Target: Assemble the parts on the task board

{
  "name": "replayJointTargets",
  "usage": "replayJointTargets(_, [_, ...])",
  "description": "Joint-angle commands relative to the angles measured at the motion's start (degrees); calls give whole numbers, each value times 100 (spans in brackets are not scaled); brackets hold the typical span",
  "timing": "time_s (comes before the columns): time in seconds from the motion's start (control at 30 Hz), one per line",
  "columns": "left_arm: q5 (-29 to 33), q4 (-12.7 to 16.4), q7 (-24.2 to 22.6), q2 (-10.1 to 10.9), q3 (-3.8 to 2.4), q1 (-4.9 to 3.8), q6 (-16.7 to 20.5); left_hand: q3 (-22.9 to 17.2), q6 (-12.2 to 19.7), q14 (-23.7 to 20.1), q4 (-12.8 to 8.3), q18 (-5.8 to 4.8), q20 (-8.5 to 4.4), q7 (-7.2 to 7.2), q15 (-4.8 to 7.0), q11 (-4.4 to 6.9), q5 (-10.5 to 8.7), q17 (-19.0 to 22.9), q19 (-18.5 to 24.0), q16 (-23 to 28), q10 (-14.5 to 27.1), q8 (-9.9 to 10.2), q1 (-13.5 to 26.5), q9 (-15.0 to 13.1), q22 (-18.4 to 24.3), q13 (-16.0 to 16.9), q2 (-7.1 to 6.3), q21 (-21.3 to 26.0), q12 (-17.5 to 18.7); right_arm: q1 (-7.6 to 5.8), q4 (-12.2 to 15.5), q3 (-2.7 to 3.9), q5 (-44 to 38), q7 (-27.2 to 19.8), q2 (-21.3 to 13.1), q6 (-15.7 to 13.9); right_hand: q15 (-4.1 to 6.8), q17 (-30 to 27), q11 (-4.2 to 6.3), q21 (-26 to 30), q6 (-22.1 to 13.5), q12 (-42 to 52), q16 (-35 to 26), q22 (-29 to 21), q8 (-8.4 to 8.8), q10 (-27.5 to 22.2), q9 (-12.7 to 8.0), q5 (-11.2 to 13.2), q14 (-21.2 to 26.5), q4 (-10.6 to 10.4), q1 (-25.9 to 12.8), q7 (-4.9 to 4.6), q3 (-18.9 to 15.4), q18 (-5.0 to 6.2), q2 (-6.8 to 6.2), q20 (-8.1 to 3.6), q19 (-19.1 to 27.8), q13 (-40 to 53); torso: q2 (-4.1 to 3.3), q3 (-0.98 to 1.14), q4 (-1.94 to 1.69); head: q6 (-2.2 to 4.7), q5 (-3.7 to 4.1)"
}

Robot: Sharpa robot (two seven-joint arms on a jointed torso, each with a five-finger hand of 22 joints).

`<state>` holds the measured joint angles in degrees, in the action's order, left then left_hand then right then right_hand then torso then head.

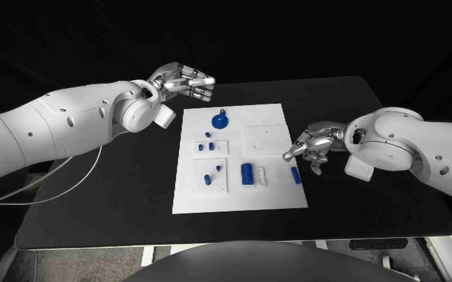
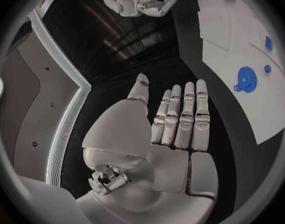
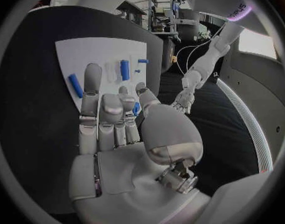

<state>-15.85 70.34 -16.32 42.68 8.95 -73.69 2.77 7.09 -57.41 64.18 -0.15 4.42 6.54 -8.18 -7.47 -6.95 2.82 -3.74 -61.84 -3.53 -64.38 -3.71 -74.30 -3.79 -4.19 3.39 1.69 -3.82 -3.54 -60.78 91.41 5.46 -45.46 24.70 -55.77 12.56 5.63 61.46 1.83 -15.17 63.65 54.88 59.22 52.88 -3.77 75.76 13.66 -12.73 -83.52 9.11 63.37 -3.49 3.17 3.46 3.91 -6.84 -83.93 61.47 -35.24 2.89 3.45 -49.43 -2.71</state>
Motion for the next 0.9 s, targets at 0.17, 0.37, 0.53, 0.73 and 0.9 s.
replayJointTargets(0.17, [31,55,-156,28,19,10,5,-4,-21,53,-30,14,6,-18,10,-15,-9,-7,-55,-8,-33,-1,15,-1,-1,0,58,-39,3,3,10,19,-1439,406,-178,-13,-25,3,8,1,68,-30,13,-2,12,-35,-93,22,-3,-88,-127,4,12,28,51,38,-6,-28,6,10,20,50,134])
replayJointTargets(0.37, [32,82,-184,42,37,20,3,-4,-21,53,-30,14,6,-18,10,-15,-9,-7,-55,-8,-33,-1,15,-1,-1,0,58,-39,3,93,-15,17,-2014,980,-224,14,-52,-10,-19,4,21,-78,14,-15,9,-28,-65,802,-5,-291,-362,-24,335,17,-99,58,-3,-76,7,-7,17,62,235])
replayJointTargets(0.53, [32,92,-193,38,42,28,-11,-6,-31,54,-33,7,0,-14,12,-11,-9,-6,-61,-6,-41,0,13,0,1,0,70,-33,4,201,-34,15,-2112,1202,-172,-124,-58,-15,-27,0,-32,-70,18,-22,13,-28,-65,935,0,-466,-472,-36,414,26,-257,63,-7,-77,-2,-5,5,50,254])
replayJointTargets(0.73, [32,95,-191,32,44,31,-27,-6,-31,54,-33,7,0,-14,12,-11,-9,-6,-61,-6,-41,0,13,0,1,0,70,-33,4,301,-132,7,-2074,1346,-6,-283,-55,-13,-34,-1,-102,-72,23,-28,17,-23,-90,988,1,-701,-654,-49,414,19,-396,57,-11,-80,-2,-16,-2,32,265])
replayJointTargets(0.9, [32,98,-187,33,45,32,-36,-6,-31,54,-33,7,0,-14,12,-11,-9,-6,-61,-6,-41,0,13,0,1,0,70,-33,4,412,-219,-8,-2015,1384,149,-341,-51,-3,-42,6,-179,-83,18,-36,12,-18,-247,995,4,-919,-752,-72,510,3,-553,45,-18,-77,-6,-9,-15,2,251])
